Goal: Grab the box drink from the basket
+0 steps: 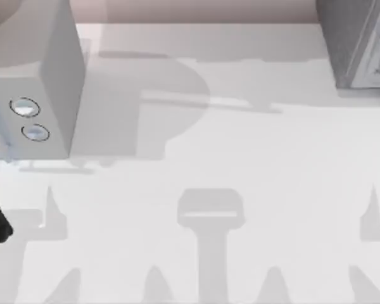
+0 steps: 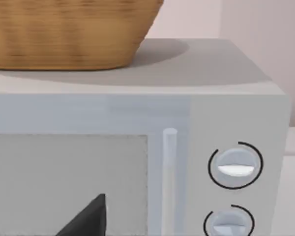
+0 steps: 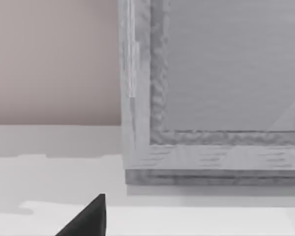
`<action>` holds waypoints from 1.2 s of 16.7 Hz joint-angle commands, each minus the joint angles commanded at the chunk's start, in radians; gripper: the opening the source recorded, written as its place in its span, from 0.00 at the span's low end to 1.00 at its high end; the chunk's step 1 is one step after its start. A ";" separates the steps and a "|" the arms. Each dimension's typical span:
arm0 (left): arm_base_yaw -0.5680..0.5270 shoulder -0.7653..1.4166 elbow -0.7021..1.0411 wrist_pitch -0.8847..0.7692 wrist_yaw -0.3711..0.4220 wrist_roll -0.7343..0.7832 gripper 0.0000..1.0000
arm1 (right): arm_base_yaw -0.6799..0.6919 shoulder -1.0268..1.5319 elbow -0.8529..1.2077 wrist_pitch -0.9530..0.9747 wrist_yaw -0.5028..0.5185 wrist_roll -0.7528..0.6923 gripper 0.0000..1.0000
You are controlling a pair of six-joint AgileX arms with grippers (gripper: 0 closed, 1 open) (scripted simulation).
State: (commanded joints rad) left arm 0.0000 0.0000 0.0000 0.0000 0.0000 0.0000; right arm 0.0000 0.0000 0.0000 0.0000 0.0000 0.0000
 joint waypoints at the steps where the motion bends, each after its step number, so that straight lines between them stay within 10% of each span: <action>1: 0.000 0.000 0.000 0.000 0.000 0.000 1.00 | 0.000 0.000 0.000 0.000 0.000 0.000 1.00; 20: 0.265 1.144 0.769 0.356 0.290 0.009 1.00 | 0.000 0.000 0.000 0.000 0.000 0.000 1.00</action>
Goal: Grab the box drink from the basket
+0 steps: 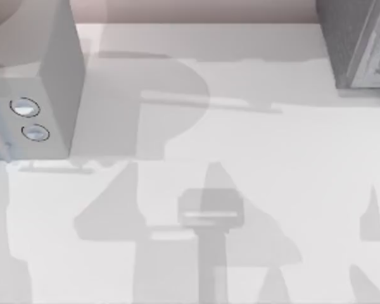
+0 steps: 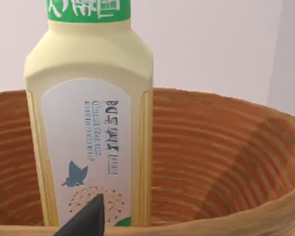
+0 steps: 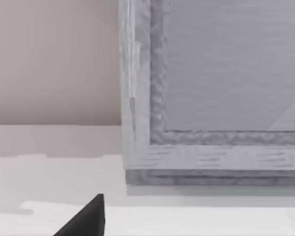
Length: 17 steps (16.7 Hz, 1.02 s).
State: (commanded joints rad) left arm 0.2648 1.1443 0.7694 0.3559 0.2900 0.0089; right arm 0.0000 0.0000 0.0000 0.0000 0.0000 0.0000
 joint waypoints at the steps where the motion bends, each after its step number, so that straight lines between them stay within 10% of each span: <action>1: 0.017 0.074 0.052 0.025 0.018 0.001 1.00 | 0.000 0.000 0.000 0.000 0.000 0.000 1.00; 17: 0.088 0.448 0.317 0.139 0.100 0.006 1.00 | 0.000 0.000 0.000 0.000 0.000 0.000 1.00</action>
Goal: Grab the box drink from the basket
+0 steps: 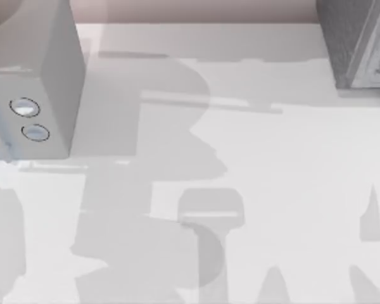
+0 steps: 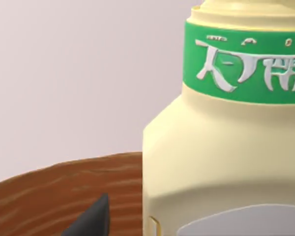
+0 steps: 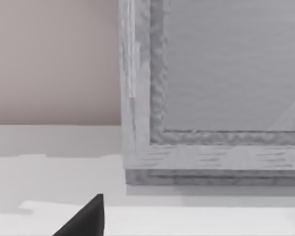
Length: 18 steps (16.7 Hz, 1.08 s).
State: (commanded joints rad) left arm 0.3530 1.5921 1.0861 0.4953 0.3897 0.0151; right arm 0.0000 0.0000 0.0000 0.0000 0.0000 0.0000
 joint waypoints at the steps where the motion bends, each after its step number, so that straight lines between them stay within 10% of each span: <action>1: -0.004 0.017 0.015 -0.001 -0.004 -0.001 1.00 | 0.000 0.000 0.000 0.000 0.000 0.000 1.00; 13: -0.043 0.161 0.170 -0.010 -0.040 -0.001 1.00 | 0.000 0.000 0.000 0.000 0.000 0.000 1.00; 18: -0.043 0.161 0.170 -0.010 -0.040 -0.001 0.62 | 0.000 0.000 0.000 0.000 0.000 0.000 1.00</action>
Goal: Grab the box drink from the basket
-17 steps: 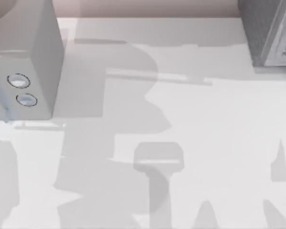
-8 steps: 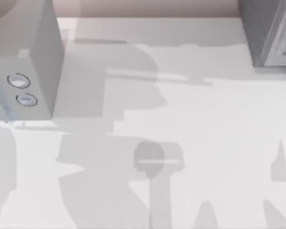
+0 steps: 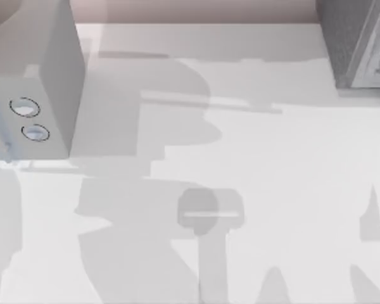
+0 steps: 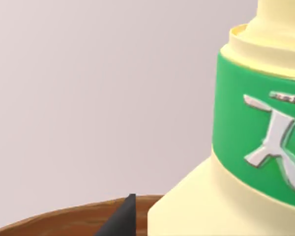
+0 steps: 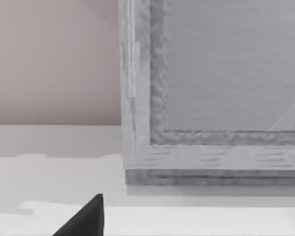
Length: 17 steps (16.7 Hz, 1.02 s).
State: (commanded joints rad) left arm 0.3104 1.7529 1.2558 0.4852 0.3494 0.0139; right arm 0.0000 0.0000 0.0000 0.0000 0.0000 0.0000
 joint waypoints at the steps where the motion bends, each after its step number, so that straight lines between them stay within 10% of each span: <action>1: 0.000 0.000 0.000 0.000 0.000 0.000 0.55 | 0.000 0.000 0.000 0.000 0.000 0.000 1.00; 8: 0.000 0.000 0.000 0.000 0.000 0.000 0.02 | 0.000 0.000 0.000 0.000 0.000 0.000 1.00; 17: 0.005 -0.014 0.010 -0.004 0.000 0.002 0.00 | 0.000 0.000 0.000 0.000 0.000 0.000 1.00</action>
State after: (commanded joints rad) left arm 0.3158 1.7387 1.2657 0.4816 0.3499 0.0164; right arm 0.0000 0.0000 0.0000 0.0000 0.0000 0.0000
